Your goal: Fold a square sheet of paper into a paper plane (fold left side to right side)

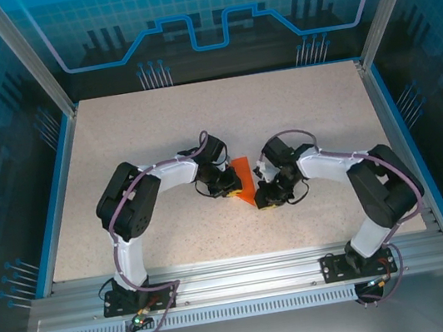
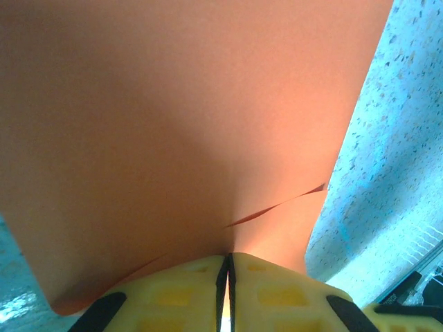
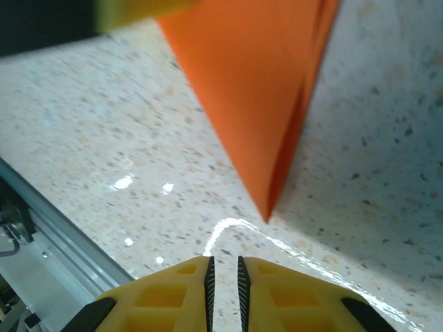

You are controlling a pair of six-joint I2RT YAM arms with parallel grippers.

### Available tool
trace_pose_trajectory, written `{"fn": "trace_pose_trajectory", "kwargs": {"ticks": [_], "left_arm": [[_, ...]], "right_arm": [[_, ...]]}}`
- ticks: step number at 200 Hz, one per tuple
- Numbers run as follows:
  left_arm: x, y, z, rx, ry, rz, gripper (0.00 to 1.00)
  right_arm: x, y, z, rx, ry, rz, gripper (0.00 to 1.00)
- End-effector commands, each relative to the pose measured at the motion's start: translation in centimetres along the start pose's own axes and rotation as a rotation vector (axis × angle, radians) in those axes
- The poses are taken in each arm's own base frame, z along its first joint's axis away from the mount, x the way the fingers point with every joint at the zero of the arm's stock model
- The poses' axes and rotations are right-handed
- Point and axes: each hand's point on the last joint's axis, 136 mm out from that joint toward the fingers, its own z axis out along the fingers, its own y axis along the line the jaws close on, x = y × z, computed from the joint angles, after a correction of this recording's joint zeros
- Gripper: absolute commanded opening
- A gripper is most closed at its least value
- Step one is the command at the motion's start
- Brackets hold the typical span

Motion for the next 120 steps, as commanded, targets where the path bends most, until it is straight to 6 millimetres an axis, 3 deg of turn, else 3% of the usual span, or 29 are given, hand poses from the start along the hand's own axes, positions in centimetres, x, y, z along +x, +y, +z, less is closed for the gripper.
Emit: {"fn": "trace_pose_trajectory", "kwargs": {"ticks": [1,53,92,120], "left_arm": [[1.0,3.8,1.3,-0.152,0.021,-0.043,0.16],[1.1,3.8,1.4,-0.152,0.022,-0.039,0.16],[0.9,3.5,1.2,-0.145,0.017,-0.037,0.16],[0.4,2.1,0.4,-0.114,-0.003,-0.019,0.18]], "right_arm": [[-1.2,1.7,-1.0,-0.028,-0.029,-0.003,0.18],[-2.6,-0.2,1.8,0.043,-0.004,0.035,0.15],[-0.6,-2.4,3.5,0.114,0.075,0.087,0.13],[1.3,-4.7,4.0,0.197,0.128,0.130,0.12]]}}
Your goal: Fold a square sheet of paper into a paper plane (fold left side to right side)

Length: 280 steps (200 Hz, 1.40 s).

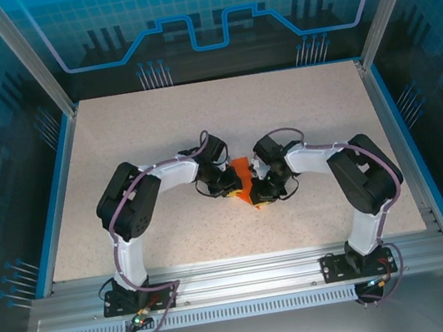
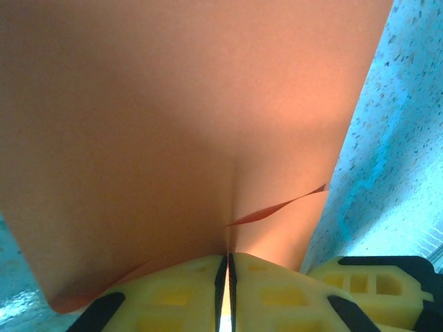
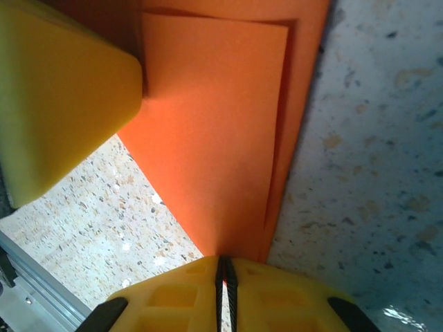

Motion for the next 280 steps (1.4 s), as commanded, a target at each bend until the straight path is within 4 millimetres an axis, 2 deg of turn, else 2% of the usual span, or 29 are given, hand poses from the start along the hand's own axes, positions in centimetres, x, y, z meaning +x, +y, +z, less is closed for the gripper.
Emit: {"fn": "trace_pose_trajectory", "kwargs": {"ticks": [1,38,76,121,164,214,256,280], "left_arm": [[0.4,2.2,0.4,-0.107,-0.002,-0.021,0.18],[0.1,-0.5,-2.2,-0.048,-0.047,0.014,0.20],[1.4,-1.1,-3.7,-0.040,-0.059,0.022,0.18],[3.4,-1.8,-1.8,-0.012,0.002,0.034,0.14],[3.4,-2.2,-0.1,0.002,0.021,0.028,0.13],[3.1,-1.0,1.3,-0.032,0.030,0.016,0.13],[2.0,2.1,1.8,-0.140,0.005,-0.005,0.12],[1.1,3.9,1.2,-0.176,-0.008,-0.027,0.12]], "right_arm": [[3.2,-3.2,1.5,0.130,0.105,0.073,0.12],[4.0,-4.9,1.6,0.203,0.116,0.096,0.11],[3.9,-5.1,2.0,0.211,0.119,0.101,0.11],[3.7,-5.1,2.0,0.212,0.115,0.102,0.09],[3.7,-5.1,2.0,0.215,0.116,0.100,0.09],[3.8,-5.1,2.0,0.220,0.121,0.099,0.09],[4.1,-5.4,1.9,0.237,0.127,0.098,0.09],[4.3,-5.7,1.7,0.255,0.130,0.096,0.09]]}}
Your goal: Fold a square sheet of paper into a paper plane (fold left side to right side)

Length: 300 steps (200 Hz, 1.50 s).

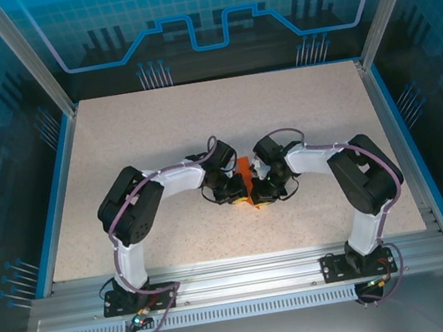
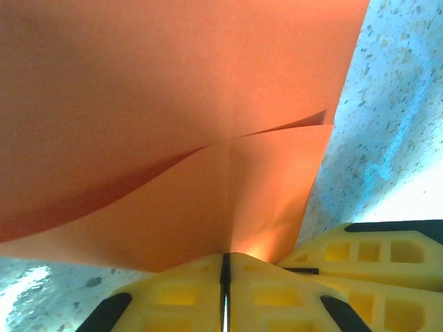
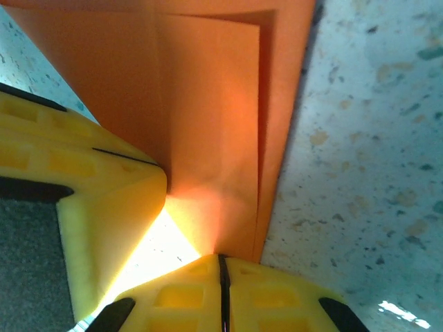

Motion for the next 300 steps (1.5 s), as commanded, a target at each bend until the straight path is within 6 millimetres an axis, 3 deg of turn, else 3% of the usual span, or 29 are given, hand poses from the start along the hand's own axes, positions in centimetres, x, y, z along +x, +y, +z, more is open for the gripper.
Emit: {"fn": "trace_pose_trajectory", "kwargs": {"ticks": [1,96,118,145,162,180,201,240,267,300], "left_arm": [[-1.5,4.7,0.6,-0.138,-0.026,-0.042,0.12],[-5.3,11.5,-3.6,-0.192,-0.090,-0.133,0.12],[-5.4,10.1,-5.5,-0.159,-0.124,-0.092,0.14],[-5.2,6.4,-9.3,-0.068,-0.212,-0.034,0.17],[-4.4,4.4,-10.7,-0.023,-0.233,0.006,0.17],[-3.3,2.6,-10.1,0.005,-0.208,0.054,0.17],[-2.3,0.7,-8.2,0.037,-0.158,0.092,0.17],[-2.6,-1.1,-4.4,0.028,-0.088,0.128,0.16],[-3.4,-1.0,-3.2,0.001,-0.074,0.136,0.16],[-3.4,0.7,-1.6,-0.055,-0.043,0.120,0.16]], "right_arm": [[4.1,-5.4,1.8,0.238,0.130,0.072,0.09],[4.2,-5.3,1.5,0.234,0.126,0.069,0.09],[4.1,-5.1,1.5,0.225,0.124,0.067,0.09],[3.9,-4.9,1.5,0.214,0.120,0.066,0.09],[3.8,-4.7,1.5,0.209,0.116,0.066,0.09],[3.7,-4.7,1.6,0.207,0.111,0.066,0.09],[3.6,-4.7,1.6,0.204,0.108,0.067,0.09],[3.6,-4.5,1.5,0.200,0.105,0.059,0.09],[3.4,-4.2,1.3,0.190,0.097,0.056,0.09],[2.8,-3.2,0.7,0.159,0.079,0.046,0.09]]}}
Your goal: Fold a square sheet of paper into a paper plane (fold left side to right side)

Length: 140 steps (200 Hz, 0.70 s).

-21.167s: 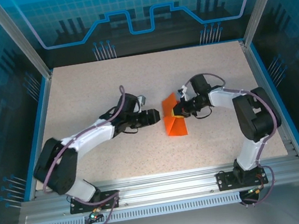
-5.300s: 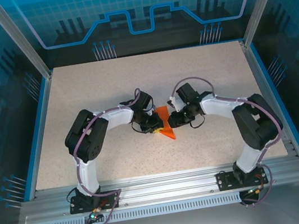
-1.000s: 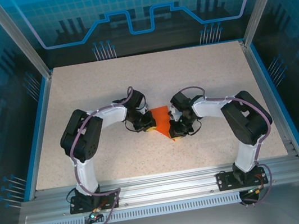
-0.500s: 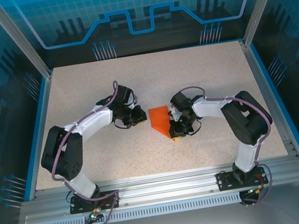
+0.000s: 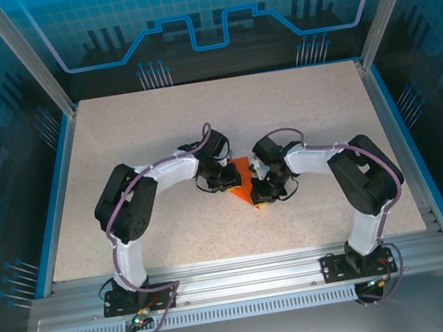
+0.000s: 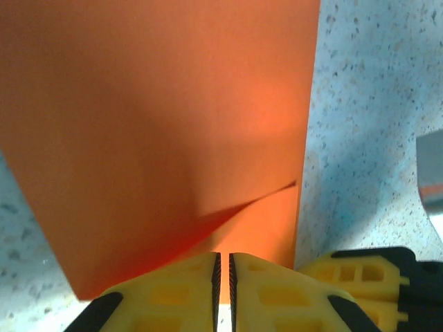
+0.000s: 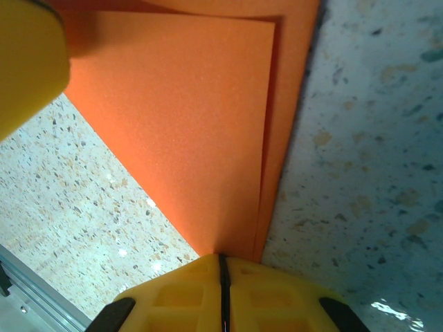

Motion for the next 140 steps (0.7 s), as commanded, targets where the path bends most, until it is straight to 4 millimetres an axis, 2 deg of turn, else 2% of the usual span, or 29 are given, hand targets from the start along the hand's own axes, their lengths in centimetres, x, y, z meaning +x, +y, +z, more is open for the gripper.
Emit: {"fn": "trace_pose_trajectory", "kwargs": {"ticks": [1,31,82,107,140], "left_arm": [[0.3,0.8,0.8,-0.035,0.030,0.011,0.16],[1.0,2.5,1.8,-0.075,0.049,-0.009,0.16],[1.8,3.7,2.4,-0.093,0.059,-0.032,0.15],[2.0,4.0,2.4,-0.103,0.057,-0.035,0.14],[2.0,4.2,2.5,-0.108,0.055,-0.034,0.14]], "right_arm": [[2.9,-3.2,0.8,0.148,0.087,0.054,0.09],[2.2,-1.5,-0.2,0.098,0.053,0.033,0.09],[0.5,2.3,-2.2,0.008,-0.027,0.008,0.09],[-0.6,3.9,-1.8,-0.023,-0.055,0.004,0.09],[-2.1,4.3,-0.5,-0.020,-0.062,0.023,0.09]]}}
